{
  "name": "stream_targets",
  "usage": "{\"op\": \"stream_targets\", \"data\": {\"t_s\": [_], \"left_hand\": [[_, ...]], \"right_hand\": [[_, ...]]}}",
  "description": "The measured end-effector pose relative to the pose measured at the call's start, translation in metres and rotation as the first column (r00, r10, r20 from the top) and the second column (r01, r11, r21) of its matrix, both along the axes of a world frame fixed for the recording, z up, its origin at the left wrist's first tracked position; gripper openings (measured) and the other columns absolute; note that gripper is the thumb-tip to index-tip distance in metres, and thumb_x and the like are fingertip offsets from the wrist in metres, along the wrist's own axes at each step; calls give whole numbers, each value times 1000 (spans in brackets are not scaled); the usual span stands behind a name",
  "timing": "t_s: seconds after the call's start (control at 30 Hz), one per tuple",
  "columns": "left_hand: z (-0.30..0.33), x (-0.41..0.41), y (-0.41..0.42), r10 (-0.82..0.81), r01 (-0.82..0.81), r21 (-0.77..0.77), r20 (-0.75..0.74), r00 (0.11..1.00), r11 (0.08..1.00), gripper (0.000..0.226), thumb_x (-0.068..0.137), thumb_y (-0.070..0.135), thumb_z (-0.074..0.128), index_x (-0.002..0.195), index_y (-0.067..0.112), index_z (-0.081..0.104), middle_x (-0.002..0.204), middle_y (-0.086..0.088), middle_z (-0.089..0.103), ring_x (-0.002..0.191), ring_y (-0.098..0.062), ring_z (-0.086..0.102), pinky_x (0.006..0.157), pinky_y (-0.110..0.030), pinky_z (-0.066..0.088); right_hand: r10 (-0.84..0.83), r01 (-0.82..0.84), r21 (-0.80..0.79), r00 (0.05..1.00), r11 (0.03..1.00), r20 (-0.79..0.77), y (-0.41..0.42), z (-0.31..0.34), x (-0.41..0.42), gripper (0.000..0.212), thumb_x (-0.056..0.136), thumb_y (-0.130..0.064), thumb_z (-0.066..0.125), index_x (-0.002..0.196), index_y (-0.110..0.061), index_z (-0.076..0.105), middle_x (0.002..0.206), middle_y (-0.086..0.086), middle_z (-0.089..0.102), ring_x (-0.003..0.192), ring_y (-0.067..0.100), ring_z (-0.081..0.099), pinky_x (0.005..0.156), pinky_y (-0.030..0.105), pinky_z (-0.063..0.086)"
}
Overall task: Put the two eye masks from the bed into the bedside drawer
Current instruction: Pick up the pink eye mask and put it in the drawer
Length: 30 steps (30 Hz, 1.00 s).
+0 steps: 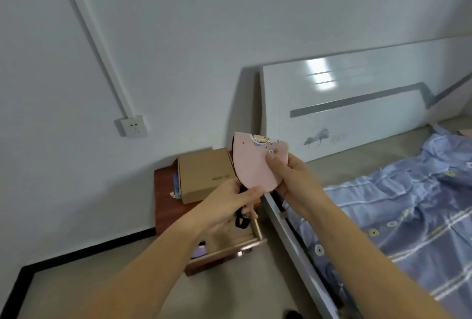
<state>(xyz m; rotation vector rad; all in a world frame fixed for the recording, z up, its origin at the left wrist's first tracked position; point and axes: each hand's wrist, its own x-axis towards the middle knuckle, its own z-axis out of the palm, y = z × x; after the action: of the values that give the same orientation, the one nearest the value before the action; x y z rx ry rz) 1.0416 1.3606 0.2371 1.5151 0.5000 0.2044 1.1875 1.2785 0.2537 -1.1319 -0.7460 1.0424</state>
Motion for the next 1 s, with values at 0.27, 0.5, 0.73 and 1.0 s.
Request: {"op": "stream_targets", "data": {"t_s": [0.27,0.5,0.73,1.0], "left_hand": [[-7,-48,-4,122,-81,-235,169,978,969,20,78,37,66,68,20,62,52,8,50,51,-7,48,60,-19,49],[18,-42,-18,498,69,-809,424,756,584,25,68,18,79,57,11,57,46,1,57,42,-10,55,57,-26,58],[-3,-23,-49,-329,189,-444,-262,907,876,46,96,25,29,103,-2,65,104,-22,71,85,-26,72,72,-22,57],[-10,-10,-37,410,-219,863,15,912,456,64,85,19,61,141,10,31,104,5,58,76,-11,57,65,-7,46]], "right_hand": [[-38,55,65,970,996,-238,-6,4,-26,27,87,-27,56,109,-14,62,95,4,74,83,16,69,62,26,58],[-135,163,58,935,985,-327,-15,4,-11,18,94,-20,50,108,-19,61,90,-4,76,81,10,72,61,23,58],[-228,217,73,936,973,267,-29,10,-9,12,90,-29,56,88,-32,68,78,-15,73,77,3,66,64,22,55],[-305,300,-173,952,938,-1,-28,-10,-7,29,93,-18,52,121,-9,53,99,4,65,87,18,64,66,30,59]]}}
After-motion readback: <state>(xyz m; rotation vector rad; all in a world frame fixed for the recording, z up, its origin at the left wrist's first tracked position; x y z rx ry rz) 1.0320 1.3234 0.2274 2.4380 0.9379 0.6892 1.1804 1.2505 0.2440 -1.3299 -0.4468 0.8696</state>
